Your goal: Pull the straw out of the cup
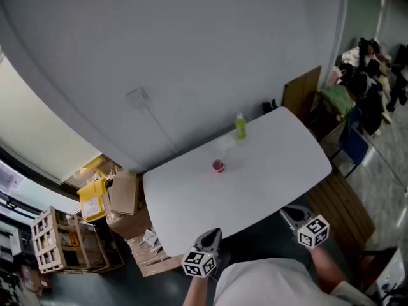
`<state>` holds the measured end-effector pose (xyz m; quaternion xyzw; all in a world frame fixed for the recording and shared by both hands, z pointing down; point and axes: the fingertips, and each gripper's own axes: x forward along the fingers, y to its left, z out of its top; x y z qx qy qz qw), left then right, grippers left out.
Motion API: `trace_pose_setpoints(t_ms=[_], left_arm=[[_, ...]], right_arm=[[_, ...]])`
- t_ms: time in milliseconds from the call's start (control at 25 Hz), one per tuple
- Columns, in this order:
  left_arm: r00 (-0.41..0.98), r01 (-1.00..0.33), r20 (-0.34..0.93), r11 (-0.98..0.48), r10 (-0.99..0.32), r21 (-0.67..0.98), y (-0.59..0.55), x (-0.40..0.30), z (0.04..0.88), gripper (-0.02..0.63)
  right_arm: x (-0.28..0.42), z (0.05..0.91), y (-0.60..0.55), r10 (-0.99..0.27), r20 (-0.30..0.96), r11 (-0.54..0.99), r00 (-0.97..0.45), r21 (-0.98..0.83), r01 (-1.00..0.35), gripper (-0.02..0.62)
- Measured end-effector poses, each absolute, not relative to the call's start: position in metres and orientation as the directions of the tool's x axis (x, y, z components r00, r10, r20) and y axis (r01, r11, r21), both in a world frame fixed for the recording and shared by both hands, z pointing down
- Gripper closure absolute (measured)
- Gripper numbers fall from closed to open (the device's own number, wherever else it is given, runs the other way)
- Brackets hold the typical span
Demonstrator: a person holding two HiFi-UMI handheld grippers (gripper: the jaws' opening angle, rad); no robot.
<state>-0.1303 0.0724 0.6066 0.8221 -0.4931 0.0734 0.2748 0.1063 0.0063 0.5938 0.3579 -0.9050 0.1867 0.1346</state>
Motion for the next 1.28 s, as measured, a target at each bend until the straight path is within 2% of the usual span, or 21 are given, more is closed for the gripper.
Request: trace_pose_setpoints(t_ms=[640,1280], left_arm=[[0.597,-0.798,0.395,-0.464,-0.698,0.385,0.004,-0.203,0.619,0.604],[0.601,-0.798,0.424,-0.483,-0.677,0.359,-0.058,-0.174,0.625,0.604]], right_arm=[[0.049,0.598,-0.035,-0.675,0.415,0.575,-0.611,-0.223,-0.787,0.554],[0.059,0.612,-0.084,-0.639,0.452,0.565,-0.623,-0.274,-0.778,0.554]])
